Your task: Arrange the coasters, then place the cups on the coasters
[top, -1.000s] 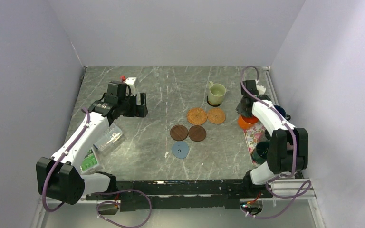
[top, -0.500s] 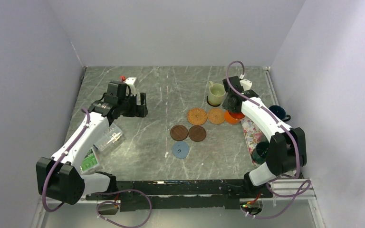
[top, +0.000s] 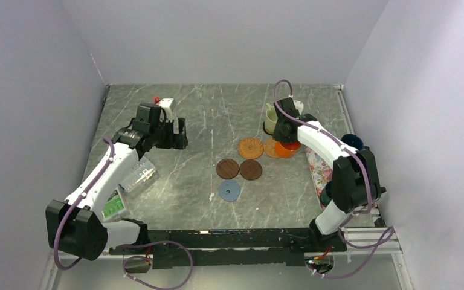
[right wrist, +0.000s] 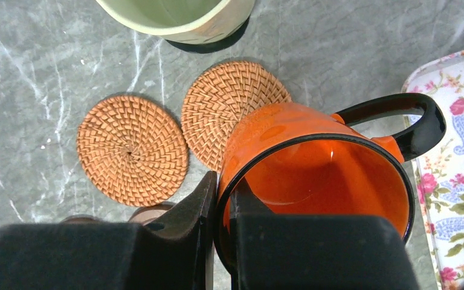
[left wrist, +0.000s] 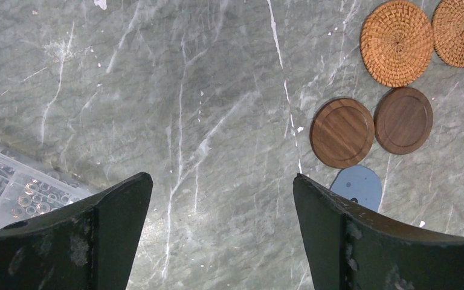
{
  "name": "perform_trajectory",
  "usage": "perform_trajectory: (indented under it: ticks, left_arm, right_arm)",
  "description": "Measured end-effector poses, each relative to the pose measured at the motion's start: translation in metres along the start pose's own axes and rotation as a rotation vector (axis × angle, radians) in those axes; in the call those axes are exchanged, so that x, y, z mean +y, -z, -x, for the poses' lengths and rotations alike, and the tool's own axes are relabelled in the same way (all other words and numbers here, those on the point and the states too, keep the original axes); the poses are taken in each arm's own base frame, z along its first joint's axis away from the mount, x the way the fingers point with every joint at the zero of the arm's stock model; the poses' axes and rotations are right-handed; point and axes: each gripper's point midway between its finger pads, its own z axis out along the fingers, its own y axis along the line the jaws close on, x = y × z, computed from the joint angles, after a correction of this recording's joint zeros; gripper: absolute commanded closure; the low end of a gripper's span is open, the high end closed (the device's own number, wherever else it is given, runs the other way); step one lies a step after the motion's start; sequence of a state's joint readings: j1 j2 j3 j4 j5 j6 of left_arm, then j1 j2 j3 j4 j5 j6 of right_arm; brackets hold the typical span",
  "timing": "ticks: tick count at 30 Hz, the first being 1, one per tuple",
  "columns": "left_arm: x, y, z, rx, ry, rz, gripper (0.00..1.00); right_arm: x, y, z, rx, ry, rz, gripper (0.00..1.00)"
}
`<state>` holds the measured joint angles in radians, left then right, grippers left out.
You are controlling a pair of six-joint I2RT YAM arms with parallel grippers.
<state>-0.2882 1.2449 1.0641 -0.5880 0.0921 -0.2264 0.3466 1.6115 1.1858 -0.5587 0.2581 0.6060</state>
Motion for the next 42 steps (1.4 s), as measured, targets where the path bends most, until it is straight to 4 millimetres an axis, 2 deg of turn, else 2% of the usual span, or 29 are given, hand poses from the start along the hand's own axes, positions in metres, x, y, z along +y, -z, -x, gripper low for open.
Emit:
perform_trajectory:
  ticks: [6, 13, 28, 42]
  left_arm:
    - [0.0, 0.0, 0.0, 0.0, 0.0, 0.0, 0.07]
    - [0.0, 0.0, 0.0, 0.0, 0.0, 0.001, 0.07]
    - [0.0, 0.0, 0.0, 0.0, 0.0, 0.001, 0.07]
    - [0.0, 0.0, 0.0, 0.0, 0.0, 0.0, 0.07]
  right_arm:
    - [0.006, -0.014, -0.004, 0.04, 0.05, 0.005, 1.0]
    - [0.015, -0.022, 0.003, 0.042, 0.065, 0.017, 1.0]
    - [0.026, -0.034, -0.003, 0.081, 0.095, 0.02, 1.0]
    - [0.032, -0.037, -0.005, 0.092, 0.105, 0.021, 1.0]
